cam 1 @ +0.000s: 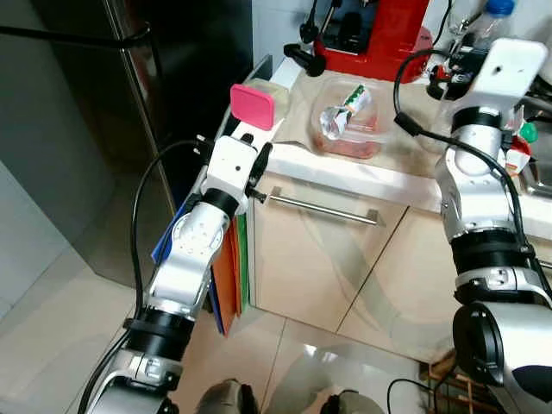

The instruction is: Restocking fridge

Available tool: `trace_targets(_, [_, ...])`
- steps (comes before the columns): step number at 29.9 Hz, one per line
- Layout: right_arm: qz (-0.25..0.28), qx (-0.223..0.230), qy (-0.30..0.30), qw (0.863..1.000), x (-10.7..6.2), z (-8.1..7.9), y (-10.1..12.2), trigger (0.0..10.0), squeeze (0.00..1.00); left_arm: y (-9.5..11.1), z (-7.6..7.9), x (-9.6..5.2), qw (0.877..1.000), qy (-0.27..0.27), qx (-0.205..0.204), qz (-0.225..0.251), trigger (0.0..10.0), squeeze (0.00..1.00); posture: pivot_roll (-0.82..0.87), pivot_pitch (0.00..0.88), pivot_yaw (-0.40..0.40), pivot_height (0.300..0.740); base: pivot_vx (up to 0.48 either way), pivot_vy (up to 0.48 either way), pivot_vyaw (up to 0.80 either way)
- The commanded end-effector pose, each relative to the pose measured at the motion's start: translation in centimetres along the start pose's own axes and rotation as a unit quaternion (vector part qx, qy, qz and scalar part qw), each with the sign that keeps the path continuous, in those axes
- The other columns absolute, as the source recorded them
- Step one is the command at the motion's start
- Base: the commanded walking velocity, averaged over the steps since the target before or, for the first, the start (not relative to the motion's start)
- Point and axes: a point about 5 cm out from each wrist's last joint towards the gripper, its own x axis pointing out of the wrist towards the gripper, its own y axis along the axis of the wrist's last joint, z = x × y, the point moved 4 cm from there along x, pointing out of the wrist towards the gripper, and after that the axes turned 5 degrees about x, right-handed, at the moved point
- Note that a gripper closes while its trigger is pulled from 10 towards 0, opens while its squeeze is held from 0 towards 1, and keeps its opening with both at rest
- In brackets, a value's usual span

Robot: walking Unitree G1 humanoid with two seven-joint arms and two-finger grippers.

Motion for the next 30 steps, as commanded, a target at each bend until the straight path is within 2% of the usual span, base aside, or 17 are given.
trace_targets(1, [0.027, -0.003, -0.001, 1.000, -0.1, -0.1, 1.1, 10.0, 0.00, -0.3, 0.1, 0.1, 1.000, 0.003, -0.005, -0.009, 10.0, 0.00, -0.02, 0.000, -0.011, 0.703, 0.000, 0.000, 0.00])
trace_targets(8, [0.077, -0.020, 0.001, 0.997, -1.2, -0.4, 2.6, 10.0, 0.00, -0.3, -0.1, 0.2, 1.000, 0.011, -0.012, -0.006, 10.0, 0.00, -0.02, 0.000, -0.012, 0.703, 0.000, 0.000, 0.00])
trace_targets(13, [0.104, -0.031, 0.004, 0.994, -2.2, -0.7, 3.7, 10.0, 0.00, -0.2, -0.4, 0.2, 1.000, 0.018, -0.016, -0.005, 10.0, 0.00, -0.02, 0.000, -0.012, 0.703, -0.262, 0.000, 0.00])
trace_targets(20, [0.100, -0.030, 0.026, 0.994, -3.1, -1.9, 3.8, 10.0, 0.00, -0.2, -0.5, 0.3, 1.000, 0.018, -0.017, -0.002, 10.0, 0.00, -0.03, 0.000, -0.011, 0.703, -0.286, 0.000, 0.00])
trace_targets(30, [0.107, -0.040, 0.039, 0.993, -3.5, -2.5, 4.1, 10.0, 0.00, -0.2, -0.8, 0.4, 1.000, 0.022, -0.021, -0.002, 10.0, 0.00, -0.02, 0.000, -0.012, 0.703, -0.286, 0.000, 0.00])
